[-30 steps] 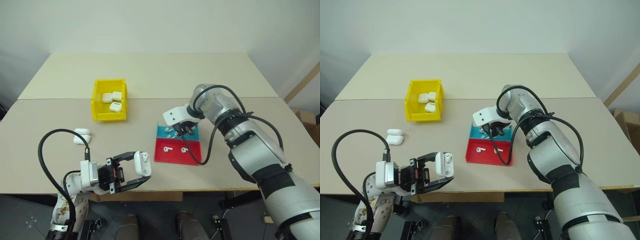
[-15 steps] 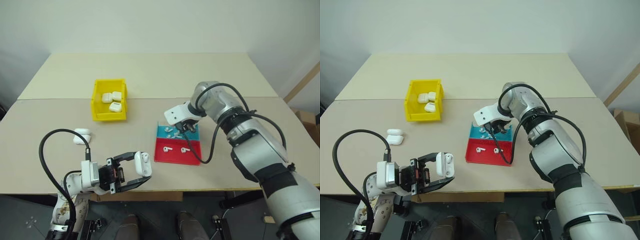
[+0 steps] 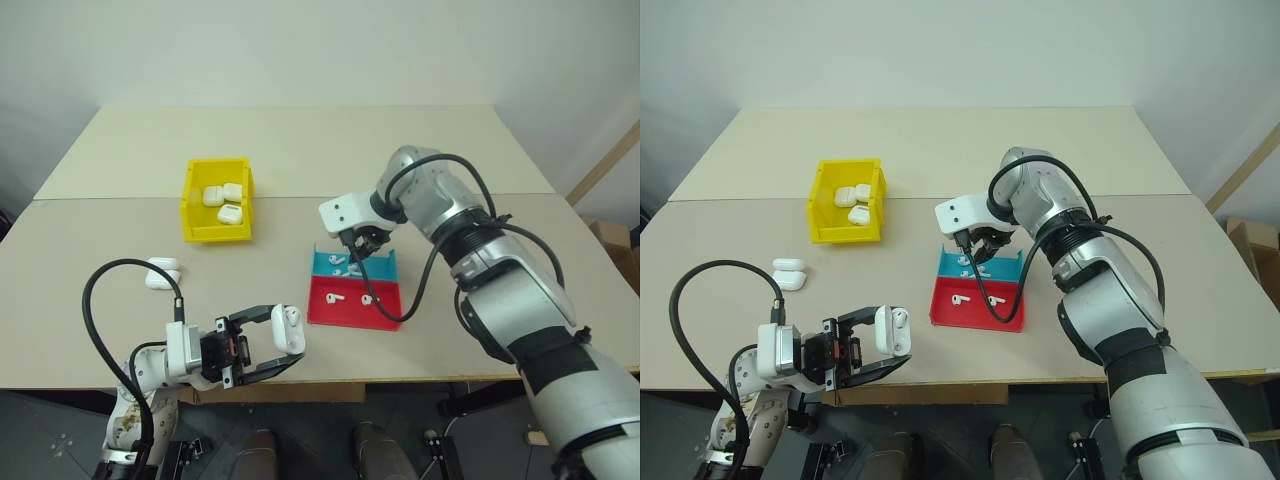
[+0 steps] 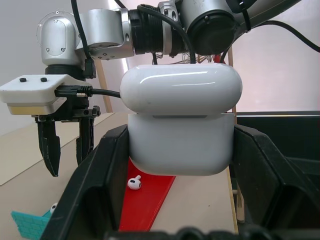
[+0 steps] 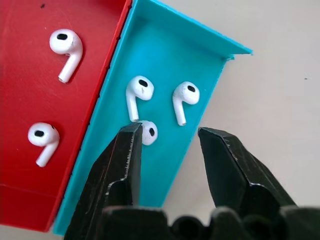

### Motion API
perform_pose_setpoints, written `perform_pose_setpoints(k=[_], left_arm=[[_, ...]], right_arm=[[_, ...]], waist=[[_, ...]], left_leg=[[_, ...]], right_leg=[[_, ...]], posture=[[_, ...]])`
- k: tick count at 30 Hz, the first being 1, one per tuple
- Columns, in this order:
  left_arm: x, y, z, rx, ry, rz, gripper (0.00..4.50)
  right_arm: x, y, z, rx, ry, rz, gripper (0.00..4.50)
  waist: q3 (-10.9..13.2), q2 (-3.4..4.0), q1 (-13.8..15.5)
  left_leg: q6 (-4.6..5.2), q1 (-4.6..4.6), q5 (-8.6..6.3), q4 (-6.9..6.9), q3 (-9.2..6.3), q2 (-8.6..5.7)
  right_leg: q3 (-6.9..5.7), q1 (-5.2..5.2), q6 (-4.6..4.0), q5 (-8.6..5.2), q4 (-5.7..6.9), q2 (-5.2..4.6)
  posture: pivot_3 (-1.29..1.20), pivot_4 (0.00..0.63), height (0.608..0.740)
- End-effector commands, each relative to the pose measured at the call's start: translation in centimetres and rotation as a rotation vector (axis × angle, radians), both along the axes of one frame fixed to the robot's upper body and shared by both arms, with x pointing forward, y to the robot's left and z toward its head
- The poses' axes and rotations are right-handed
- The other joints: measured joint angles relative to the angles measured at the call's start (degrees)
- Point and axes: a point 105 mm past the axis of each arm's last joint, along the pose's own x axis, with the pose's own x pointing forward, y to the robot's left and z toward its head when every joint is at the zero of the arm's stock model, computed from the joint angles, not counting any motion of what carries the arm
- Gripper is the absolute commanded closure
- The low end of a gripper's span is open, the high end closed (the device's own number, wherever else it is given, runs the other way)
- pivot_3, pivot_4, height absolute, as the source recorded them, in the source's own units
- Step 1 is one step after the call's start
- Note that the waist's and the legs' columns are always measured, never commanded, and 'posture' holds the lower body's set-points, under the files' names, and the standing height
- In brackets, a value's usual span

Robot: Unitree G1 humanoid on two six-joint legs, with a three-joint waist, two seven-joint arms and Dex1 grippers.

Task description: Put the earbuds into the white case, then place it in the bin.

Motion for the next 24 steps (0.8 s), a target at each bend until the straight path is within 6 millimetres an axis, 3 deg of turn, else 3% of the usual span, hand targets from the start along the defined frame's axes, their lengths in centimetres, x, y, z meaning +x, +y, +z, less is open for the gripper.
perform_pose_setpoints(k=[1, 24], left_arm=[[-0.3, -0.2, 0.7, -0.013, -0.044, -0.006, 1.73], [-0.3, -0.3, 0.5, -0.01, -0.045, 0.0, 1.73]], right_arm=[[-0.3, 0.1, 0.2, 0.002, -0.009, 0.008, 2.43], [0.5, -1.4, -2.2, -0.065, -0.057, -0.001, 2.43]], waist=[[0.0, 0.0, 0.0], [0.0, 0.0, -0.01]], left_leg=[[0.0, 0.0, 0.0, 0.0, 0.0, 0.0], [0.0, 0.0, 0.0, 0.0, 0.0, 0.0]], right_leg=[[0.0, 0.0, 0.0, 0.0, 0.0, 0.0], [0.0, 0.0, 0.0, 0.0, 0.0, 0.0]], posture=[[0.0, 0.15, 0.74], [0.0, 0.15, 0.74]])
